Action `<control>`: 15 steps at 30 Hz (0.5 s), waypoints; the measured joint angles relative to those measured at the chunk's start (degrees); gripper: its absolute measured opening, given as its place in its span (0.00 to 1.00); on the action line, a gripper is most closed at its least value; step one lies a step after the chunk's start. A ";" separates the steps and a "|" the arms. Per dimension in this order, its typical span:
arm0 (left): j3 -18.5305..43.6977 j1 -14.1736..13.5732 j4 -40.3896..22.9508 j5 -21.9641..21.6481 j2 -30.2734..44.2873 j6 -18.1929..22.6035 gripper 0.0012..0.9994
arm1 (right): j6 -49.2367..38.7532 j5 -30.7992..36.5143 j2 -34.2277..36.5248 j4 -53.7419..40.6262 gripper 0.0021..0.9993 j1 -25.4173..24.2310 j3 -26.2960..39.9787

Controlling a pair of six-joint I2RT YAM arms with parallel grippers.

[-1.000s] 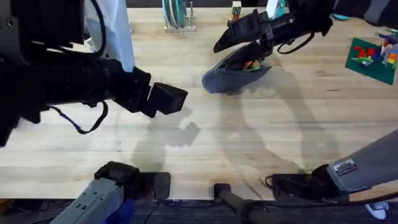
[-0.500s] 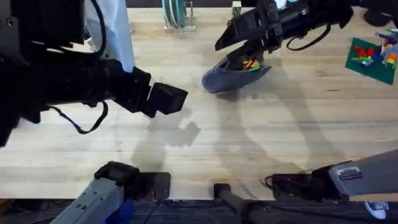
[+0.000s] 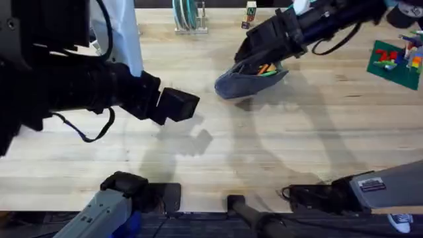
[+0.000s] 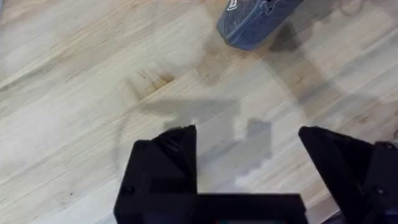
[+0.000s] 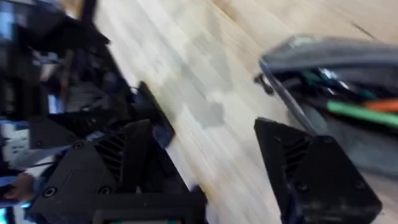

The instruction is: Unzip the bag, pick up the pens from the table one at a time and place them inside, then zip the bag closed.

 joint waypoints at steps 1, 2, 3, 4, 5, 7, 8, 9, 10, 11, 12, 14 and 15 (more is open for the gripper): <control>0.00 0.00 0.00 0.00 0.00 0.00 0.99 | -0.95 1.98 -0.11 -2.66 1.00 -0.01 1.38; 0.00 0.00 0.00 0.00 0.00 0.00 0.99 | -1.74 3.78 -0.19 -4.94 1.00 -0.01 2.76; 0.00 0.00 0.02 0.00 0.00 0.00 0.99 | -2.61 6.12 -0.35 -7.65 1.00 -0.05 4.63; 0.00 0.00 0.04 0.00 0.00 0.00 0.99 | -3.31 8.13 -0.57 -9.58 1.00 -0.05 6.31; 0.00 0.00 0.14 0.00 0.00 0.00 0.99 | -3.98 10.32 -0.81 -11.65 1.00 -0.08 8.43; 0.00 0.00 0.37 0.00 0.00 0.00 0.99 | -5.15 13.99 -1.35 -14.72 1.00 -0.17 12.51; 0.00 0.00 0.39 0.00 0.00 0.00 0.99 | -5.65 15.33 -1.65 -15.76 1.00 -0.27 14.23; 0.00 0.00 0.39 0.00 0.00 0.01 0.99 | -6.24 16.51 -1.90 -16.91 1.00 -0.35 15.95; 0.00 0.00 0.39 0.00 0.00 0.01 0.99 | -6.66 17.41 -2.15 -17.87 1.00 -0.38 17.34; 0.00 0.00 0.39 0.00 0.00 0.00 0.99 | -7.19 18.30 -2.48 -18.95 1.00 -0.40 18.78; 0.00 0.00 0.42 0.01 0.00 0.05 0.99 | -7.59 19.19 -2.80 -19.84 1.00 -0.49 19.82; 0.00 0.00 0.50 0.34 0.00 0.37 0.99 | -8.08 20.99 -3.68 -20.80 1.00 -0.49 20.72; 0.00 0.00 0.71 0.75 0.00 0.67 0.99 | -8.23 22.03 -4.23 -21.33 1.00 -0.49 20.83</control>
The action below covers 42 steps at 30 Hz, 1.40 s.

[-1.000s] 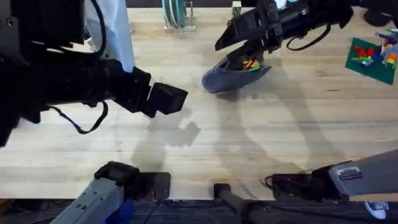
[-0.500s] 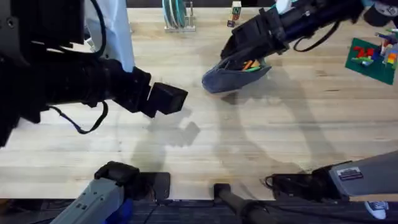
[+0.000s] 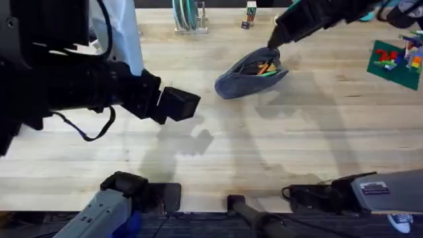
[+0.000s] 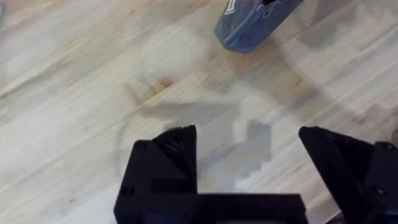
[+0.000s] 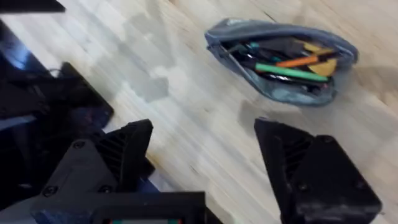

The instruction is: Unzip the bag, pick up the pens from the table one at a time and place them inside, then zip the bag closed.

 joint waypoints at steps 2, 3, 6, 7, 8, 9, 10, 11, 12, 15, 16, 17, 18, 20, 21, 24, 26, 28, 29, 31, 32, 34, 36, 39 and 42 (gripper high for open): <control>0.00 0.00 0.65 0.79 0.00 0.55 0.99 | -0.34 1.81 -1.02 -1.12 1.00 0.00 0.02; 0.00 0.00 1.01 1.12 0.00 0.80 0.99 | -0.57 2.55 -1.48 -1.65 1.00 0.00 0.02; 0.00 0.00 1.50 2.05 0.00 1.18 0.99 | -1.04 4.77 -3.52 -2.53 1.00 0.00 0.02; 0.00 0.00 1.45 2.43 0.00 1.48 0.99 | -1.15 5.52 -4.44 -2.50 1.00 0.00 0.02; 0.00 0.00 1.47 2.97 0.00 1.91 0.99 | -1.15 6.07 -5.30 -2.36 1.00 0.00 0.00; 0.00 0.00 1.47 3.57 0.00 2.27 0.99 | -1.17 6.70 -6.37 -2.05 1.00 0.00 -0.14; 0.00 0.00 1.47 4.28 0.00 2.68 0.99 | -1.20 7.32 -7.57 -1.49 1.00 0.00 -0.57; 0.00 0.00 1.47 4.81 0.01 2.91 0.99 | -1.37 7.70 -8.64 -1.05 1.00 0.00 -1.16; 0.00 0.00 1.45 5.24 0.00 3.14 0.99 | -1.69 8.09 -9.63 -0.70 1.00 0.00 -1.88; 0.00 0.00 1.45 6.18 0.00 3.59 0.99 | -2.96 8.72 -11.10 -0.04 1.00 0.00 -3.82; 0.00 0.00 1.47 6.40 0.00 3.72 0.99 | -3.63 8.82 -11.07 0.29 1.00 0.02 -4.12; 0.00 0.00 1.44 6.53 0.00 3.77 0.99 | -4.19 8.98 -10.98 0.71 1.00 0.12 -4.38; 0.00 0.00 1.37 6.59 0.00 3.96 0.99 | -4.82 9.03 -10.84 0.96 1.00 0.24 -4.56; 0.00 0.00 0.94 6.65 0.00 4.38 0.99 | -6.30 9.22 -10.69 1.62 1.00 0.89 -4.75; 0.00 0.00 0.82 6.72 0.00 4.57 0.99 | -6.94 9.29 -10.64 1.98 1.00 1.43 -4.81; 0.00 0.55 0.50 6.88 0.00 4.99 0.99 | -8.33 9.50 -10.59 3.23 1.00 4.02 -4.81; 0.00 1.26 0.38 6.99 0.00 5.06 0.99 | -9.46 9.67 -10.40 3.59 1.00 6.23 -4.81; 0.00 2.08 -0.14 7.03 0.00 5.26 0.99 | -10.94 10.41 -9.80 3.65 1.00 9.01 -4.81; 0.00 2.60 -0.47 7.27 0.00 5.56 0.99 | -11.54 11.18 -9.36 3.67 1.00 10.38 -4.81; 0.00 3.64 -0.99 8.33 0.00 6.41 0.99 | -12.57 13.39 -8.26 3.67 1.00 12.90 -4.81; 0.00 4.15 -1.16 9.03 0.00 6.92 0.99 | -12.91 14.44 -7.76 3.75 1.00 13.82 -4.81; 0.00 5.36 -1.43 10.87 0.00 8.10 0.99 | -13.45 16.38 -6.62 4.23 1.00 15.38 -4.83; 0.00 6.57 -1.85 12.42 0.00 9.14 0.99 | -14.16 17.73 -5.63 5.01 1.00 16.58 -4.83; 0.00 7.93 -2.25 13.74 0.00 10.23 0.99 | -15.49 19.02 -4.38 6.05 1.00 17.82 -4.83; 0.00 8.35 -2.24 14.33 0.00 10.81 0.99 | -16.45 19.57 -3.29 7.42 1.00 18.37 -4.83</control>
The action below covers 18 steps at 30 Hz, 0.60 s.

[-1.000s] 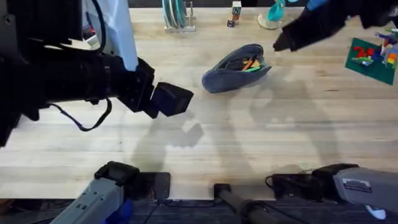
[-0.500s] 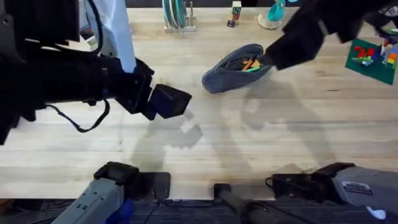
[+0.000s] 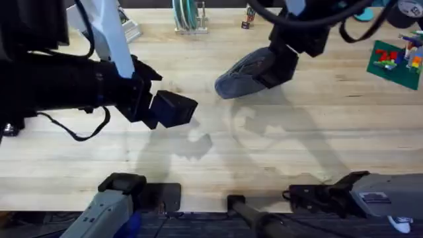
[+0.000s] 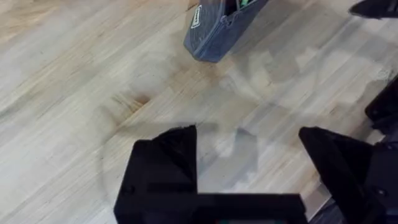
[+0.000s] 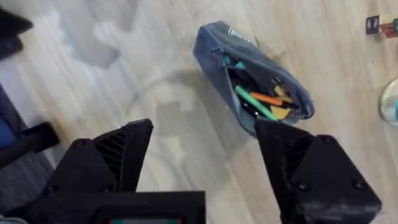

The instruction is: Unzip the bag, pick up the pens from the table one at a time and place them inside, then zip the bag closed.

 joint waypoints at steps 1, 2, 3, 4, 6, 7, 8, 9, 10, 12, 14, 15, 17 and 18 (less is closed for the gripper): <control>0.00 0.00 -0.02 0.17 0.00 0.20 0.99 | -0.42 0.16 0.45 0.51 1.00 0.03 0.00; 0.00 0.00 0.00 0.25 0.00 0.26 0.99 | -0.76 0.22 0.79 0.85 1.00 0.03 0.00; 0.00 0.00 -0.02 0.40 0.00 0.42 0.99 | -1.07 0.44 1.16 1.24 1.00 0.03 0.00; 0.00 0.00 -0.02 0.51 0.00 0.48 0.99 | -1.39 0.57 1.45 1.58 1.00 0.03 0.00; 0.00 0.00 -0.02 0.74 0.00 0.61 0.99 | -2.19 0.69 1.91 2.02 1.00 0.03 -0.03; 0.00 0.00 -0.02 0.85 0.00 0.63 0.99 | -2.66 0.78 2.07 2.05 1.00 0.03 -0.04; 0.00 0.00 -0.02 0.88 0.00 0.63 0.99 | -3.13 0.81 2.18 2.05 1.00 0.03 -0.04; 0.00 0.00 -0.02 0.91 0.00 0.63 0.99 | -3.77 0.91 2.31 2.05 1.00 0.03 -0.07; 0.00 0.00 -0.02 1.05 0.00 0.63 0.99 | -5.93 1.00 2.99 2.07 1.00 0.03 -0.07; 0.00 0.00 -0.02 1.05 0.00 0.63 0.99 | -7.72 1.00 3.74 2.11 1.00 0.03 -0.05; 0.00 0.00 -0.04 1.05 0.00 0.63 0.99 | -9.53 1.01 4.61 2.29 1.00 0.03 -0.07; 0.00 0.00 -0.08 1.05 0.00 0.63 0.99 | -10.50 1.02 5.10 2.41 1.00 0.03 -0.07; 0.00 0.00 -0.22 1.05 0.00 0.63 0.99 | -12.17 1.04 5.86 2.56 1.00 0.03 -0.07; 0.00 0.00 -0.24 1.05 0.00 0.63 0.99 | -13.12 1.05 6.17 2.65 1.00 0.03 -0.07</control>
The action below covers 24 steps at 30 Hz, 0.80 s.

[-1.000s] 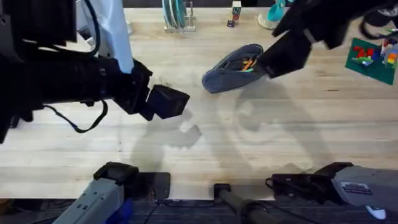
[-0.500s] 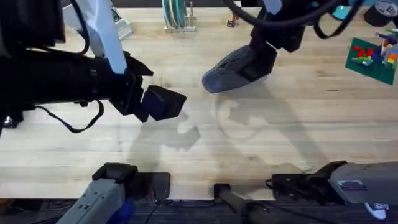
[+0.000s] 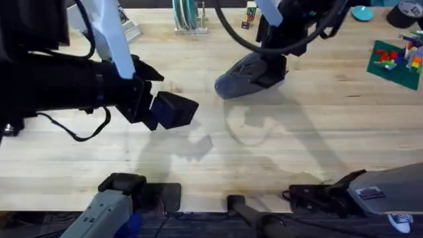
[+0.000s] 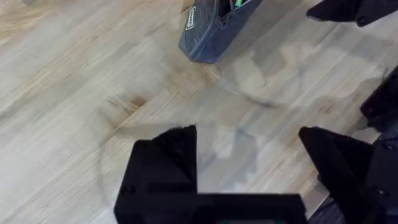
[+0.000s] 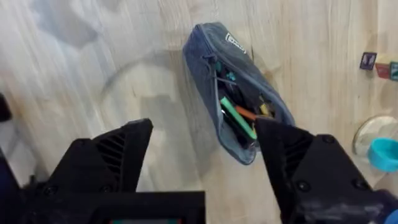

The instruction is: Unzip the bag, pick up the pens from the table one at a time and place them inside, then zip the bag closed.

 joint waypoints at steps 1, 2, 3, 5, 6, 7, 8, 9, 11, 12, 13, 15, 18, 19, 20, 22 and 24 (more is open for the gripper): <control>0.00 0.00 0.00 0.00 0.00 0.00 0.99 | -1.01 0.02 0.23 0.14 1.00 0.00 0.00; 0.00 0.00 0.00 0.00 0.00 0.00 0.99 | -1.86 0.10 0.32 0.30 1.00 0.00 -0.03; 0.00 0.00 0.01 0.00 0.00 0.00 0.99 | -2.95 0.16 0.36 0.51 1.00 0.00 -0.07; 0.00 0.00 0.01 0.00 0.00 0.00 0.99 | -4.68 0.17 0.36 1.33 1.00 0.00 -0.09; 0.00 0.00 0.02 0.00 0.00 0.00 0.99 | -5.42 0.18 0.36 1.68 1.00 0.00 -0.09; 0.00 0.00 0.00 0.00 0.00 0.00 0.99 | -6.02 0.20 0.34 1.99 1.00 0.00 -0.09; 0.00 0.00 0.00 0.00 0.00 0.00 0.99 | -6.51 0.17 0.36 2.23 1.00 0.00 -0.09; 0.00 0.00 0.01 0.00 0.00 0.00 0.99 | -6.94 0.17 0.36 2.43 1.00 0.00 -0.09; 0.00 0.00 0.00 0.02 0.00 0.00 0.99 | -7.57 0.16 0.41 2.81 1.00 0.00 -0.09; 0.00 0.00 0.00 0.00 0.00 0.00 0.99 | -7.76 0.16 0.50 2.98 1.00 0.00 -0.09; 0.00 0.00 0.01 0.00 0.00 0.00 0.99 | -8.15 0.15 0.65 3.13 1.00 0.00 -0.09; 0.00 0.00 0.02 0.00 0.00 0.00 0.99 | -9.12 0.15 1.36 3.22 1.00 0.00 -0.09; 0.00 0.00 0.00 0.00 0.00 0.00 0.99 | -11.05 0.18 3.44 3.51 1.00 0.00 -0.09; 0.00 0.00 0.00 0.01 0.00 0.00 0.99 | -11.74 0.19 4.21 3.88 1.00 0.00 -0.09; 0.00 0.00 0.02 0.02 0.00 0.00 0.99 | -12.34 0.17 4.89 4.16 1.00 0.00 -0.09; 0.00 0.00 0.00 0.02 0.00 0.00 0.99 | -13.70 0.18 6.04 4.40 1.00 0.00 -0.09; 0.00 0.00 0.00 0.00 0.00 0.00 0.99 | -14.94 0.17 6.68 4.51 1.00 0.00 -0.11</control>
